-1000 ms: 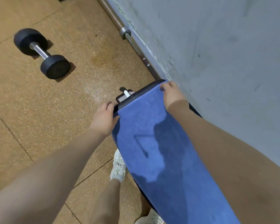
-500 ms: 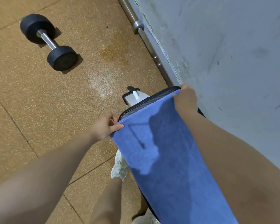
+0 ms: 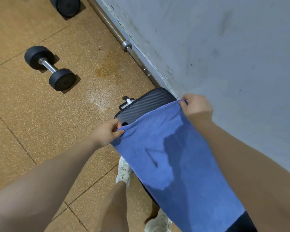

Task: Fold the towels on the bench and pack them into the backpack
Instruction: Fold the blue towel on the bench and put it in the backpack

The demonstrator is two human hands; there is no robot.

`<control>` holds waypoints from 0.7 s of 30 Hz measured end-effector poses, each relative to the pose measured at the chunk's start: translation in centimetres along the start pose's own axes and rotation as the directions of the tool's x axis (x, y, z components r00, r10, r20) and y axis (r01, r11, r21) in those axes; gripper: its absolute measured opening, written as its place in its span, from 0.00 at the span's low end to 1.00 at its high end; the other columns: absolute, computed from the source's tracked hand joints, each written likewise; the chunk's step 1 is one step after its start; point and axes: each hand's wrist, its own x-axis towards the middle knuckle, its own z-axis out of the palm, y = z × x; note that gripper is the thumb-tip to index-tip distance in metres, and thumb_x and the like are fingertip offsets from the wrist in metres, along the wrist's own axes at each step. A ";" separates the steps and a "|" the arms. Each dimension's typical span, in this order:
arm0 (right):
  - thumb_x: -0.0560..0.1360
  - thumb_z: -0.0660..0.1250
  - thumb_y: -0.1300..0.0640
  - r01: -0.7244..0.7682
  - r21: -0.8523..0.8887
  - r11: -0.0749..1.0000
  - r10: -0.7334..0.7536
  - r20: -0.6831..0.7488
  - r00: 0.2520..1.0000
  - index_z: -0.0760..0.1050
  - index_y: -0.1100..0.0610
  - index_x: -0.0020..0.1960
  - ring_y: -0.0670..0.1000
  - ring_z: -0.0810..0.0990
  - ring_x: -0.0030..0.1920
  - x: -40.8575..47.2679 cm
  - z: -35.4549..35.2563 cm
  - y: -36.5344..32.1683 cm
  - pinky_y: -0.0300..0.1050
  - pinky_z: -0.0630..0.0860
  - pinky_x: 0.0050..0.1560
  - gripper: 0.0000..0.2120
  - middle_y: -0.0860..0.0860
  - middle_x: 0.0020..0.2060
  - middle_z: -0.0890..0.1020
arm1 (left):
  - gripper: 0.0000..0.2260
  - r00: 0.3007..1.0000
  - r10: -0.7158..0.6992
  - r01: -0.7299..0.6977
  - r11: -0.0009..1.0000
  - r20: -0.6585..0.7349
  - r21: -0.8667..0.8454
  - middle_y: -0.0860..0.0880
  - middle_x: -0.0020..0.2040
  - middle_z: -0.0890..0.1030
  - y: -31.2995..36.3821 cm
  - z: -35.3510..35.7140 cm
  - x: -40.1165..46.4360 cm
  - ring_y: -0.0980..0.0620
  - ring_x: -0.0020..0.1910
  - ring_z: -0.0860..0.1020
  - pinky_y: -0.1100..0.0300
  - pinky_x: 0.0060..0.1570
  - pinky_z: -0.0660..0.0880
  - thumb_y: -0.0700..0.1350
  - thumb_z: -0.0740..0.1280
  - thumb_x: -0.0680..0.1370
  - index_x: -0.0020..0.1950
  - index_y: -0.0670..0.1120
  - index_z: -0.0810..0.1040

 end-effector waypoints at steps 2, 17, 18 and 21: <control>0.76 0.60 0.56 -0.026 0.075 0.997 0.026 0.004 1.000 0.79 0.57 0.52 0.62 0.78 0.51 -2.6 -1.0 2.7 0.47 0.73 0.46 0.10 0.59 0.48 0.82 | 0.10 0.998 0.044 -0.044 0.999 0.036 0.000 0.52 0.30 0.70 2.0 1.7 -2.0 0.52 0.30 0.67 0.57 0.35 0.64 0.49 0.65 0.76 0.38 0.51 0.68; 0.74 0.59 0.64 -0.334 0.798 0.501 0.425 0.109 0.899 0.73 0.56 0.49 0.54 0.74 0.42 -18.7 3.8 23.8 0.52 0.76 0.49 0.07 0.54 0.45 0.74 | 0.13 0.929 0.229 -0.255 0.965 0.292 0.056 0.54 0.27 0.68 11.1 26.2 -15.3 0.59 0.24 0.66 0.70 0.28 0.64 0.39 0.66 0.73 0.34 0.50 0.65; 0.75 0.59 0.65 -0.353 0.834 0.423 0.444 0.148 0.884 0.71 0.58 0.57 0.53 0.74 0.39 -19.2 4.5 25.1 0.49 0.77 0.44 0.11 0.54 0.46 0.73 | 0.13 0.921 0.218 -0.248 0.967 0.323 0.054 0.53 0.27 0.68 11.4 27.5 -15.7 0.59 0.23 0.66 0.71 0.26 0.64 0.37 0.66 0.72 0.34 0.49 0.65; 0.76 0.58 0.66 -0.414 0.851 0.324 0.457 0.242 0.856 0.71 0.60 0.52 0.48 0.68 0.31 -21.4 6.4 28.3 0.39 0.71 0.29 0.07 0.53 0.36 0.70 | 0.10 0.877 0.169 -0.218 0.974 0.451 0.057 0.53 0.26 0.68 11.9 30.8 -16.6 0.59 0.18 0.66 0.69 0.22 0.65 0.36 0.65 0.72 0.35 0.46 0.67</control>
